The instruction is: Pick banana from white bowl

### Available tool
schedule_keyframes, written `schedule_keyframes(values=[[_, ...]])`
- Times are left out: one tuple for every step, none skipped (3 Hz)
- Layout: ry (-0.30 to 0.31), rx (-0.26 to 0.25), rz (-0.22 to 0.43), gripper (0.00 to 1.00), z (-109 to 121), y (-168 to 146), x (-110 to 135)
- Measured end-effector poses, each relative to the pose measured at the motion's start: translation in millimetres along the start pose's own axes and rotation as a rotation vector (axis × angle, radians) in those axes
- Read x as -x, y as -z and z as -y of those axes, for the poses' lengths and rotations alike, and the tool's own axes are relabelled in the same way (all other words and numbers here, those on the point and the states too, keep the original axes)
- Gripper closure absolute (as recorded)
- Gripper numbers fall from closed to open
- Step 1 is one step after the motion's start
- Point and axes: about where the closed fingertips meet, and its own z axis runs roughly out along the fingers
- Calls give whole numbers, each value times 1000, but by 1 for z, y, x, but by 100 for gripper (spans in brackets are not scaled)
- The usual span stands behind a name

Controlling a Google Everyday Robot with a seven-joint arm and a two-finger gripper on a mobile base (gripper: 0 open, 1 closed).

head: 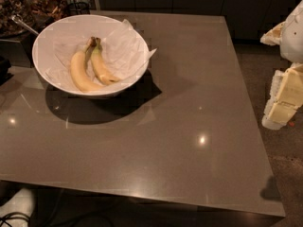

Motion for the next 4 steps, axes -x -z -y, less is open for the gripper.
schedule_keyframes(values=[[0, 0, 0, 0, 0, 0, 0], [-5, 9, -24, 0, 3, 0, 7], [20, 34, -103, 0, 11, -5, 31], [22, 33, -104, 0, 11, -5, 32]])
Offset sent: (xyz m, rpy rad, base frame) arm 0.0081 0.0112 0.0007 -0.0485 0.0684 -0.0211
